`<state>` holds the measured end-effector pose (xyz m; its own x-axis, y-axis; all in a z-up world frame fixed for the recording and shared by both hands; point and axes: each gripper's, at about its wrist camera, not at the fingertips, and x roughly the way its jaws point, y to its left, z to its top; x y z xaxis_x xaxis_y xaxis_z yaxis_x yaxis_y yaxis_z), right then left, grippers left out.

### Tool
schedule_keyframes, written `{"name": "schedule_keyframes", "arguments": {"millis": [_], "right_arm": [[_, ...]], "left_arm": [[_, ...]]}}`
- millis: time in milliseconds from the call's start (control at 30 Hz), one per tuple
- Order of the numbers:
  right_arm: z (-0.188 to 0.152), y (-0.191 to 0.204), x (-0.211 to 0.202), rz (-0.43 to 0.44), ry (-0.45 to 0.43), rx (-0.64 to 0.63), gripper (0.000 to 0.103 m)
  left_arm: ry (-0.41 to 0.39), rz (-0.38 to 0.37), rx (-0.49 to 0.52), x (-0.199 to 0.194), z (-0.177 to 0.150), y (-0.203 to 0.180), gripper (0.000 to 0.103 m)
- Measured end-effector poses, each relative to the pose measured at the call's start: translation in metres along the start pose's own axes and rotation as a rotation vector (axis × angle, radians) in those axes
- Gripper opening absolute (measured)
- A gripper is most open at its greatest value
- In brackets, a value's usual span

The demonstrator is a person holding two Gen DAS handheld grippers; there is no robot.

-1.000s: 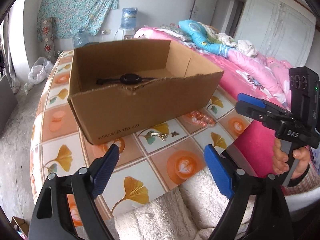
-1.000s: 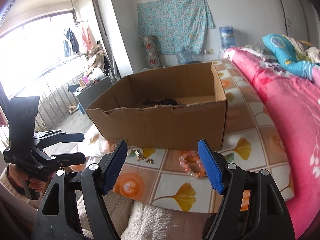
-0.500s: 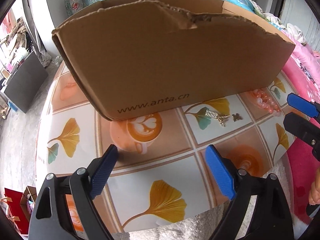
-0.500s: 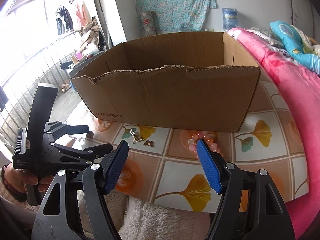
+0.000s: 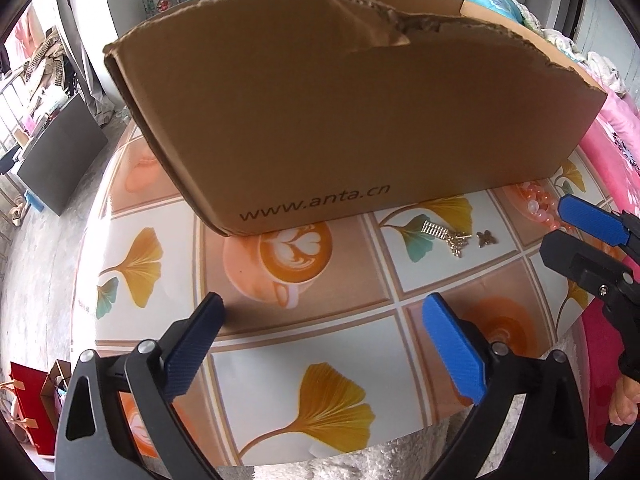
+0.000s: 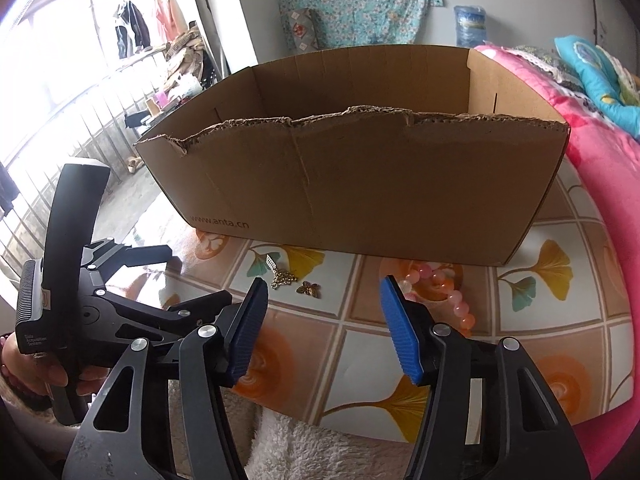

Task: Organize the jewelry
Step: 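Move both grippers back toward the remaining charms and pink bracelet, then lower the right gripper and close it on the small gold chain charm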

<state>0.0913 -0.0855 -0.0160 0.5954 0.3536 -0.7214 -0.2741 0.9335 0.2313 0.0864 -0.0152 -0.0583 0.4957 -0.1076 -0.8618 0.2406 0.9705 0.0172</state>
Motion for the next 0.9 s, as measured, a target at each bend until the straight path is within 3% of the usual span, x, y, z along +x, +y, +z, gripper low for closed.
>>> {"name": "schedule_keyframes", "arguments": {"millis": [900], "right_arm": [[-0.007, 0.01, 0.03, 0.029, 0.07, -0.033, 0.029]], "left_arm": [[-0.009, 0.004, -0.003, 0.0, -0.002, -0.002, 0.098]]}}
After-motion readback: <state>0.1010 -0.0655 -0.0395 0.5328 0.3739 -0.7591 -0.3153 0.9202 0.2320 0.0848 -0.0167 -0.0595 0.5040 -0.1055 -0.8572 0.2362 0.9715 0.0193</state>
